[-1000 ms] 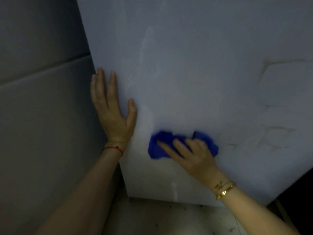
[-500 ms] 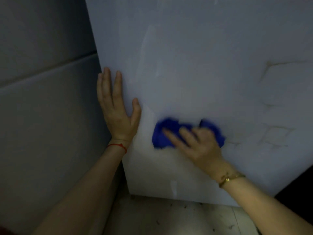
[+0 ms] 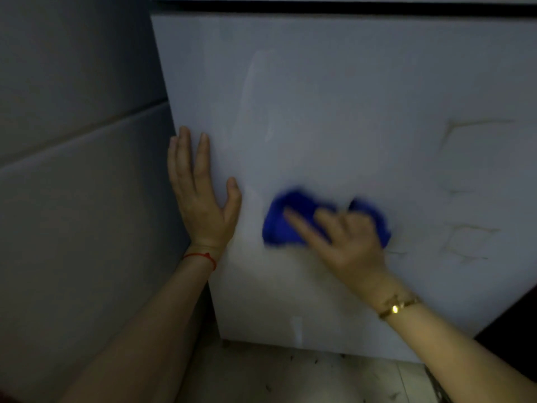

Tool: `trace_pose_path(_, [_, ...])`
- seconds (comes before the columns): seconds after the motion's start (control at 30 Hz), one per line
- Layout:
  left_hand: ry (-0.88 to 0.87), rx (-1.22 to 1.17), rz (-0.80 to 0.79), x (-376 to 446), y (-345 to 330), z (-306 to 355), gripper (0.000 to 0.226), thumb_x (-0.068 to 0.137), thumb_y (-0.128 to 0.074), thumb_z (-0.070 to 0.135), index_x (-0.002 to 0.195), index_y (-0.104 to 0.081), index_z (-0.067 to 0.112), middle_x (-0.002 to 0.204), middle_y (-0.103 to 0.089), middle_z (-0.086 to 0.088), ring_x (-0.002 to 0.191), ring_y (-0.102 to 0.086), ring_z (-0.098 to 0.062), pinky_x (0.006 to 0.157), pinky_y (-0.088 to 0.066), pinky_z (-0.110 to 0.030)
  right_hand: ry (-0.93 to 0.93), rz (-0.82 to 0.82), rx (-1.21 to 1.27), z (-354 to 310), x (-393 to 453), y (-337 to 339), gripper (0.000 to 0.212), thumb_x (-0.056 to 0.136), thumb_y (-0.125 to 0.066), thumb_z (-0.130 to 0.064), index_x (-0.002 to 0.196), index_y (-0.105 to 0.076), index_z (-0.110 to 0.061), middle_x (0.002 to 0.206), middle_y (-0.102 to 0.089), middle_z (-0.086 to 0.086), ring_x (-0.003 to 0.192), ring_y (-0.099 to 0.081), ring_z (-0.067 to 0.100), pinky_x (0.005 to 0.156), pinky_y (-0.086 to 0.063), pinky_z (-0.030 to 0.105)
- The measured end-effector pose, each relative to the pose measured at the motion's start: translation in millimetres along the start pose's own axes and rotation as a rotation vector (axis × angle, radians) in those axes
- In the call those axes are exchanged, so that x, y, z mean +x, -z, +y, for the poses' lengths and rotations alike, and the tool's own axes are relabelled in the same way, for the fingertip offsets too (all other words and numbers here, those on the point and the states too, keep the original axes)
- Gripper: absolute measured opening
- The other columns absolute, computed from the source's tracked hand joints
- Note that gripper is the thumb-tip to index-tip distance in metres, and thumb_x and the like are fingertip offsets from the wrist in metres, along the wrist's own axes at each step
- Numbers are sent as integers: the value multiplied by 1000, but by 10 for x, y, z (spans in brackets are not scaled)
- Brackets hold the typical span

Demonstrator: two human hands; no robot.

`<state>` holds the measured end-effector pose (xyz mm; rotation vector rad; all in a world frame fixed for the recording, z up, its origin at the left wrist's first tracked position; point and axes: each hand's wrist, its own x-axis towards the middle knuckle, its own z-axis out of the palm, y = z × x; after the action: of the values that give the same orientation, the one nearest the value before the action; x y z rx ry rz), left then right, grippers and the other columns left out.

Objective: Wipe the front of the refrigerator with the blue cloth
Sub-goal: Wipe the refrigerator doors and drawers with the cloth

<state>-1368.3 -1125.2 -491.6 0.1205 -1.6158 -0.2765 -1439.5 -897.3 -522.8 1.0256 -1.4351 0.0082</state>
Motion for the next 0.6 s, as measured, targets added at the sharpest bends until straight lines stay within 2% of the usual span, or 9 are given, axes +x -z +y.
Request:
trace_pose_path(0.1, [-1, -2, 7, -5, -9, -5, 58, 94, -51, 21, 144, -37, -4, 153, -28, -22, 149, -16, -25, 127, -11, -38, 265, -253, 88, -83, -836, 76, 48, 92, -40, 3, 133, -48, -20, 111, -48, 4, 83, -45, 22, 72, -42, 35])
trace_pose_path(0.17, [4, -13, 9, -7, -11, 4, 57, 95, -50, 22, 144, -37, -4, 154, -27, -21, 149, -16, -25, 127, -11, -38, 291, -289, 103, 60, -944, 166, 52, 88, -47, 1, 135, -46, -21, 111, -49, 3, 84, -46, 22, 68, -48, 35])
trace_pose_path(0.23, [-3, -4, 11, -8, -13, 10, 57, 95, -50, 22, 144, -37, -4, 153, -28, -22, 148, -18, -28, 126, -11, -37, 196, -148, 71, 247, -635, 212, 51, 90, -50, 1, 136, -47, -21, 109, -49, 6, 80, -45, 25, 67, -43, 38])
trace_pose_path(0.33, [-1, -2, 12, -10, -13, 17, 57, 94, -50, 20, 144, -37, -5, 153, -28, -23, 148, -18, -29, 126, -11, -37, -123, 116, -29, 498, 174, 155, 55, 86, -63, 0, 134, -54, -26, 109, -48, 6, 78, -43, 26, 71, -38, 39])
trace_pose_path(0.4, [3, -14, 13, 0, -9, 13, 57, 94, -51, 20, 144, -36, -4, 153, -28, -23, 148, -18, -29, 127, -11, -37, -310, 177, -61, 432, 432, 84, 54, 88, -64, -3, 134, -52, -28, 110, -47, 5, 79, -43, 26, 73, -38, 37])
trace_pose_path(0.43, [-1, -13, 11, 3, -6, 10, 57, 94, -51, 20, 144, -36, -4, 153, -28, -23, 148, -18, -30, 126, -11, -37, -313, 160, -67, 318, 412, 68, 52, 90, -61, -4, 135, -51, -28, 109, -46, 5, 79, -43, 25, 73, -37, 37])
trace_pose_path(0.5, [-6, 2, 7, 3, -8, 1, 57, 94, -51, 19, 144, -37, -4, 153, -28, -23, 148, -18, -29, 126, -12, -38, -138, 54, -28, 72, 124, 18, 45, 94, -52, -4, 134, -50, -25, 109, -47, 6, 78, -42, 25, 71, -36, 38])
trace_pose_path(0.57, [3, -7, 2, -5, -10, 5, 58, 93, -52, 18, 145, -36, -2, 154, -27, -21, 149, -16, -26, 127, -11, -38, 115, -68, 26, -16, -179, 34, 43, 94, -50, -3, 131, -52, -23, 109, -48, 5, 81, -43, 22, 72, -36, 35])
trace_pose_path(0.6, [12, -16, 0, -9, -12, 12, 58, 93, -51, 19, 145, -35, -1, 154, -26, -19, 150, -15, -25, 127, -11, -38, 181, -95, 41, 43, -202, 58, 42, 94, -50, -2, 130, -52, -23, 110, -48, 4, 83, -45, 21, 73, -36, 34])
